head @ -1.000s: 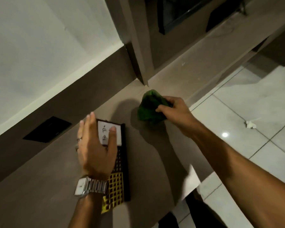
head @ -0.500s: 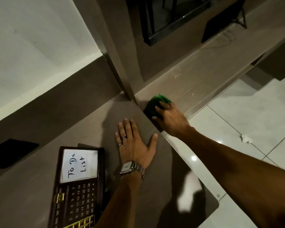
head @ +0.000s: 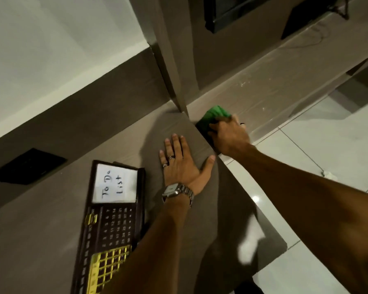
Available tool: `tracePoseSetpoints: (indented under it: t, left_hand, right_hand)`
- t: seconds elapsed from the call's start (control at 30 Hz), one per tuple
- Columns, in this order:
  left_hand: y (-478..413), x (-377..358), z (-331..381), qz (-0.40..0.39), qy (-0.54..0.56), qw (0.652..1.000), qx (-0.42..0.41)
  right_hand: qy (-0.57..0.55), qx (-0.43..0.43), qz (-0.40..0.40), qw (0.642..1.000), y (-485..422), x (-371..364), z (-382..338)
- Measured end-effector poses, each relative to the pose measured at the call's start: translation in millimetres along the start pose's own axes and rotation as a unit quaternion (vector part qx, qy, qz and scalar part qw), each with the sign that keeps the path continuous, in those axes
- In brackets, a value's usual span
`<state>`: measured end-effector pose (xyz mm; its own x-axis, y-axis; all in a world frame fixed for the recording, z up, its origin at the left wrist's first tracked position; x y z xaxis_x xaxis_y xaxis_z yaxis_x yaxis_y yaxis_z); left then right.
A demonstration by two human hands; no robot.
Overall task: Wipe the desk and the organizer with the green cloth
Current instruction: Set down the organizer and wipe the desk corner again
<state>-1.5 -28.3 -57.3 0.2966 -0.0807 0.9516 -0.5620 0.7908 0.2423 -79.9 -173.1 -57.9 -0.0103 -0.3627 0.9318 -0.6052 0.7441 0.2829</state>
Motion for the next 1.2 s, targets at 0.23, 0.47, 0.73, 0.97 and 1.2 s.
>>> tracePoseSetpoints:
  t: [0.23,0.47,0.73,0.97,1.2]
  left_hand:
    - [42,101,-36,0.045,0.139,0.988,-0.043]
    - [132,185,-108,0.179,0.148,0.972,-0.017]
    - [238,137,-177,-0.071,0.299,0.929,0.207]
    - [267,133,-216,-0.030,0.333,0.904,0.265]
    - [260,161,-277,0.103,0.371,0.880,0.279]
  right_hand:
    - [-0.298,0.121,0.198,0.926,70,69,-95]
    - [-0.425,0.170,-0.002,0.889,102,73,-207]
    - [-0.349,0.164,-0.120,0.915,113,54,-249]
    - [-0.390,0.083,-0.046,0.916,108,50,-238]
    - [-0.422,0.066,-0.018,0.904,131,47,-223]
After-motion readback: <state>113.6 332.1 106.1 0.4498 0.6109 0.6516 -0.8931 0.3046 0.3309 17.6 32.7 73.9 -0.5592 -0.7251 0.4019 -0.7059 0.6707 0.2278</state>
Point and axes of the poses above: each hand's wrist, its own y-axis away from the middle knuckle, its own x-axis out of the back of the hand, z = x × y, the point moved 3 cm from there along -y, towards the middle knuckle
